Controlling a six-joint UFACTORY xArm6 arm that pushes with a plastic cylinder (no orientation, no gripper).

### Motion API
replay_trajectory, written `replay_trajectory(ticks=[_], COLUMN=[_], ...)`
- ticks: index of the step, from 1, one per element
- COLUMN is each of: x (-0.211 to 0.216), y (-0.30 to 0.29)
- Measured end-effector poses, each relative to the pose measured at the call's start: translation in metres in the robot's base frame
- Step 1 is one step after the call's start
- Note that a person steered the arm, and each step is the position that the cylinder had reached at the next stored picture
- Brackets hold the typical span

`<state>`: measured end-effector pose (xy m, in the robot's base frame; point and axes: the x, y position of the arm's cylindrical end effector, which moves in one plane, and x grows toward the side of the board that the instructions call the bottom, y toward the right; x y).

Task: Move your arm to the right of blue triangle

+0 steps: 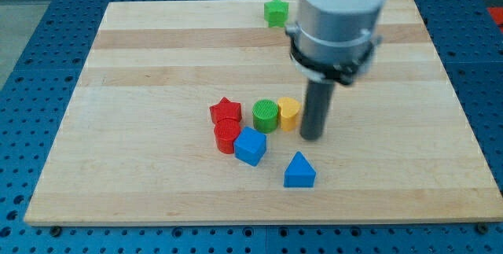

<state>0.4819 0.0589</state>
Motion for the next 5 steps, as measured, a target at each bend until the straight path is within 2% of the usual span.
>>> replay_trajectory(ticks=[1, 2, 3, 5], x=[-0.003, 0.010, 0.049, 0.064], y=[-0.007, 0.035, 0.085, 0.072])
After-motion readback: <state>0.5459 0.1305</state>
